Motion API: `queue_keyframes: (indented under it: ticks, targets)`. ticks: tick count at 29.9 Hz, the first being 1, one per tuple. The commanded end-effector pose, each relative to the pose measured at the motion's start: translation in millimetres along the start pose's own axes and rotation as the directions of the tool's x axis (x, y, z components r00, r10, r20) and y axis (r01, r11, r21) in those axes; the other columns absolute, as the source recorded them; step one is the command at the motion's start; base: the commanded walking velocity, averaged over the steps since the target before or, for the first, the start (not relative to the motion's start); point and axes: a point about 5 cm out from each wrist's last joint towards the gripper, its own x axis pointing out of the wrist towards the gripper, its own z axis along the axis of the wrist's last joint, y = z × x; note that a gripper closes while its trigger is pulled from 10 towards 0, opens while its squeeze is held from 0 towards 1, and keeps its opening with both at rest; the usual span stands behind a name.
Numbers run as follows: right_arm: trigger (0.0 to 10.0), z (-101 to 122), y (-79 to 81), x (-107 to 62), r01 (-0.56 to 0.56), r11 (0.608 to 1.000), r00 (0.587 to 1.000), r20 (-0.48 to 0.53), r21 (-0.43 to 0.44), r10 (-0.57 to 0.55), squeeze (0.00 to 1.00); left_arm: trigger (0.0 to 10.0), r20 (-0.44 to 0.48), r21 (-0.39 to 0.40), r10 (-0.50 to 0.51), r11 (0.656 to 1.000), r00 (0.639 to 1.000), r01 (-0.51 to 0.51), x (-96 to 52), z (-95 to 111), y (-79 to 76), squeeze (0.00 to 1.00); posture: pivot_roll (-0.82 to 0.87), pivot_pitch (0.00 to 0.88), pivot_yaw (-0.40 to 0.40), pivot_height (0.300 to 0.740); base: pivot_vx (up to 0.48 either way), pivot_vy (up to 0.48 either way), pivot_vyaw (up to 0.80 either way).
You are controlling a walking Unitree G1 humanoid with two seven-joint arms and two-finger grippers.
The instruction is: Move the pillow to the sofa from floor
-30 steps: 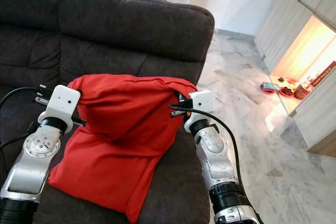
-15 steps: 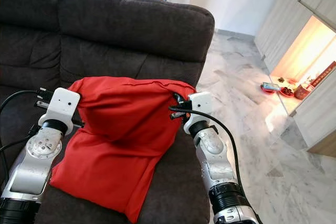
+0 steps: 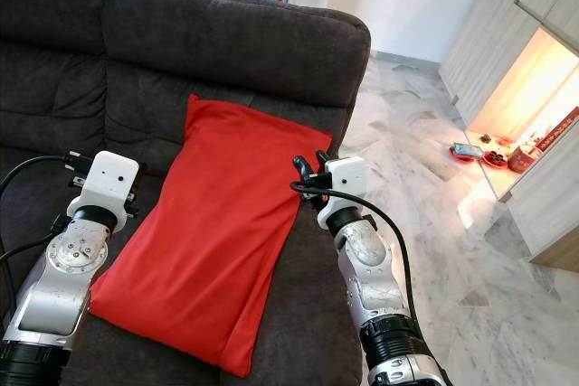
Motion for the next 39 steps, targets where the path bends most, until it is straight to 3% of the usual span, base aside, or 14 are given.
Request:
queue_keyframes:
  ticks: [1, 2, 3, 12, 17, 22, 30, 33, 37, 39]
  targets:
    - [10.0, -7, -12.8, -5.1, 0.064, 0.998, 0.998, -0.027, -0.007, -0.064, 0.0, 10.0, 0.016, 0.006, -0.017, 1.0, 1.0, 0.017, 0.1, 3, -8.2, 1.0, 0.21, 0.0, -0.183, 0.74, 0.0, 0.0, 0.0]
    - [10.0, -8, -13.9, -6.1, 0.073, 0.997, 0.997, -0.032, -0.004, -0.073, 0.0, 10.0, 0.016, 0.005, -0.019, 1.0, 1.0, 0.019, -0.2, 2, -9.3, 0.92, 0.21, 0.0, -0.183, 0.74, 0.0, 0.0, 0.0]
    - [10.0, -11, -15.1, -7.5, 0.084, 0.996, 0.995, -0.045, -0.006, -0.084, 0.0, 10.0, 0.017, 0.0, -0.022, 1.0, 1.0, 0.022, -0.8, 2, -10.8, 0.0, 0.21, 0.0, -0.183, 0.74, 0.0, 0.0, 0.0]
    - [10.0, -40, -26.8, -22.7, 0.199, 0.98, 0.968, -0.16, 0.009, -0.195, 0.0, 10.0, -0.018, -0.014, -0.037, 0.999, 0.999, 0.036, -11.2, -24, -22.6, 0.0, 0.22, 0.0, -0.18, 0.74, 0.0, 0.0, 0.0]
    - [10.0, -68, -32.0, -42.0, 0.285, 0.958, 0.927, -0.264, 0.028, -0.268, 0.0, 10.0, -0.064, -0.055, -0.013, 0.998, 0.998, 0.009, -29.7, -58, -28.9, 0.0, 0.21, 0.0, -0.179, 0.74, 0.0, 0.0, 0.0]
    - [10.0, -88, -32.9, -58.7, 0.329, 0.944, 0.892, -0.335, 0.017, -0.304, 0.0, 10.0, -0.101, -0.082, 0.024, 0.996, 0.995, -0.032, -40.5, -77, -29.6, 0.0, 0.22, 0.0, -0.182, 0.74, 0.0, 0.0, 0.0]
    - [10.0, -86, -36.9, -58.9, 0.369, 0.929, 0.887, -0.313, 0.038, -0.34, 0.0, 10.0, -0.097, -0.154, 0.019, 0.988, 0.995, -0.033, -45.7, -84, -36.2, 0.0, 0.21, 0.0, -0.183, 0.74, 0.0, 0.0, 0.0]
    - [10.0, -90, -35.4, -58.3, 0.371, 0.926, 0.885, -0.327, 0.064, -0.332, 0.0, 10.0, -0.18, -0.23, -0.002, 0.972, 0.984, -0.04, -46.8, -101, -47.5, 0.0, 0.21, 0.0, -0.184, 0.74, 0.0, 0.0, 0.0]
    - [10.0, -97, -32.0, -62.0, 0.363, 0.93, 0.875, -0.364, 0.055, -0.32, 0.0, 10.0, -0.242, -0.248, -0.031, 0.968, 0.97, -0.032, -48.8, -115, -56.5, 0.0, 0.21, 0.0, -0.184, 0.74, 0.0, 0.0, 0.0]
    - [10.0, -109, -30.7, -72.1, 0.37, 0.928, 0.847, -0.425, 0.038, -0.32, 0.0, 10.0, -0.305, -0.29, -0.067, 0.957, 0.95, -0.026, -54.2, -129, -66.1, 0.0, 0.2, 0.0, -0.179, 0.74, 0.0, 0.0, 0.0]
